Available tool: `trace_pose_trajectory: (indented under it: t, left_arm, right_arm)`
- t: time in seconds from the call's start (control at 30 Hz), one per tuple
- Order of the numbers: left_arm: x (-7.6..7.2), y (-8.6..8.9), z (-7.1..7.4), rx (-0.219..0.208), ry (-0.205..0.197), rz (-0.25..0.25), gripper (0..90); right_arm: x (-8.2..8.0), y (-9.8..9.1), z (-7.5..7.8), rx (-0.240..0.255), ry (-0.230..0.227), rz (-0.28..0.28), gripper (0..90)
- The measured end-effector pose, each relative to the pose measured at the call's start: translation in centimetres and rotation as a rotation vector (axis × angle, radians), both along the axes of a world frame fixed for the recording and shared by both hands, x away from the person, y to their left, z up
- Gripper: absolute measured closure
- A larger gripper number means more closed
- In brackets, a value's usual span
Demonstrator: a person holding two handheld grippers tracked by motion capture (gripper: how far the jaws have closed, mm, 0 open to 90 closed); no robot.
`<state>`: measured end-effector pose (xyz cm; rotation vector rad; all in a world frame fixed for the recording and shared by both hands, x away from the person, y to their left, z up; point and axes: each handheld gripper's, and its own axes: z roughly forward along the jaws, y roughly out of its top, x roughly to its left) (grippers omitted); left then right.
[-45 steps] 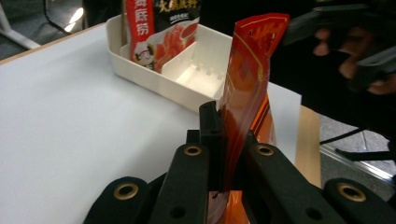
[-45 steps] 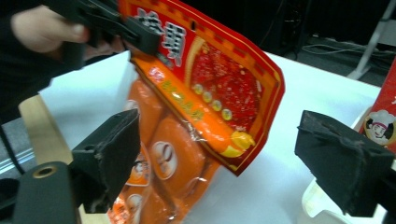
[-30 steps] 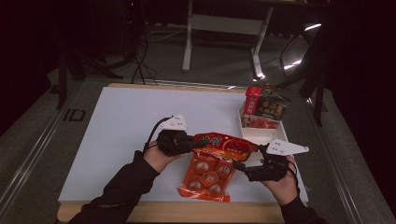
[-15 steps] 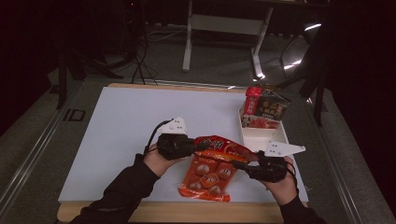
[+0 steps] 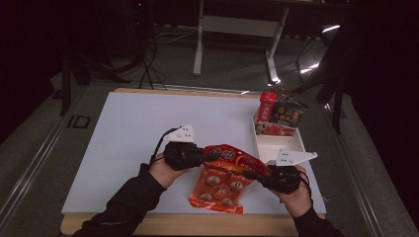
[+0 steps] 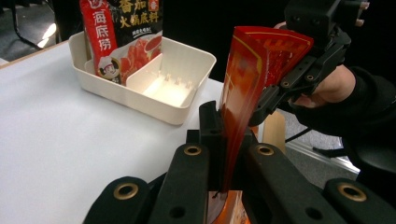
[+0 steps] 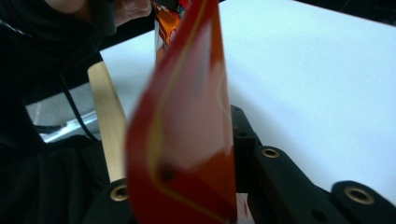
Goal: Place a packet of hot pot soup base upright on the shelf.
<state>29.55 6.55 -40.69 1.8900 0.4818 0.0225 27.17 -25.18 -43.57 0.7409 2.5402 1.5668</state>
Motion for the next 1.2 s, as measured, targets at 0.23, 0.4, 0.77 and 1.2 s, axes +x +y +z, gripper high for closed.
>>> trace_pose_trajectory:
  t: [0.23, 0.4, 0.77, 1.2]
  left_arm:
    - [-0.5, 0.7, 1.2, -0.036, -0.042, -0.025, 89.4]
    - [-0.7, 1.0, 1.4, -0.042, -0.060, -0.029, 88.9]
    - [-0.7, 2.0, 1.0, -0.067, -0.064, -0.007, 85.3]
    - [-0.2, 2.8, 0.0, -0.122, -0.083, 0.098, 37.1]
  right_arm:
    - [-1.0, 0.1, 2.0, 0.016, -0.026, 0.005, 89.2]
    - [-1.1, 0.2, 2.9, 0.014, -0.050, -0.014, 89.4]
    - [-0.6, 0.8, 4.5, 0.001, -0.072, -0.015, 89.8]
    - [0.7, 0.5, 7.6, 0.029, -0.118, -0.030, 89.8]
